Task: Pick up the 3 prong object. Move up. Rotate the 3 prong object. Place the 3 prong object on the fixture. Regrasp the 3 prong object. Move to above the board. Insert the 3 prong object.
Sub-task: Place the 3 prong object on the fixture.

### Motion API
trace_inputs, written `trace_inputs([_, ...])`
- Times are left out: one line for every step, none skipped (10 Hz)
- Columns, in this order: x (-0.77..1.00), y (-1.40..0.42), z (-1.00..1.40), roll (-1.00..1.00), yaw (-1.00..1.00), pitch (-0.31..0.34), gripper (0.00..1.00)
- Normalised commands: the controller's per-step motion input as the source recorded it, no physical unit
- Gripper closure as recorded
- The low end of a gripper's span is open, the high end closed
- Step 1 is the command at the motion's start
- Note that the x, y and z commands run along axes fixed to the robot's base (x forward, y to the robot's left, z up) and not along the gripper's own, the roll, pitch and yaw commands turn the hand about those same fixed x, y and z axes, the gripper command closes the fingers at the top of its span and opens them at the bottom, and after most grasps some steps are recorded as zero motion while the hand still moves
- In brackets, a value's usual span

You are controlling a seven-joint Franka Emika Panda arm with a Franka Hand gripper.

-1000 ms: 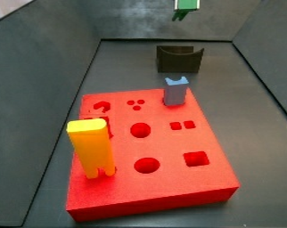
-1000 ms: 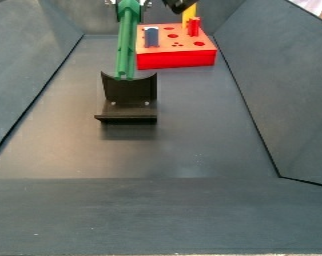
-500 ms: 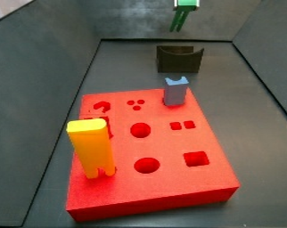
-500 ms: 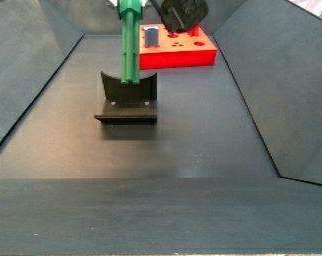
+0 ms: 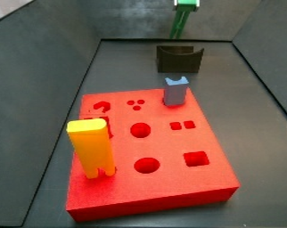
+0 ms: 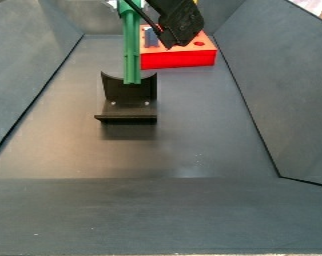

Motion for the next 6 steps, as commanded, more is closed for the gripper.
trace_inputs([0.09, 0.11, -1.0, -0.21, -0.1, 0.045, 1.0])
trace_inputs([0.1, 0.11, -1.0, -0.21, -0.1, 0.031, 1.0])
trace_inputs([0.11, 0.1, -1.0, -0.16, -0.1, 0.016, 1.0])
trace_inputs([0.11, 0.1, -1.0, -0.14, -0.09, 0.008, 1.0])
trace_inputs([0.13, 0.1, -1.0, -0.12, -0.08, -0.013, 1.0])
trace_inputs([0.12, 0.08, -0.83, -0.1, -0.07, -0.032, 1.0])
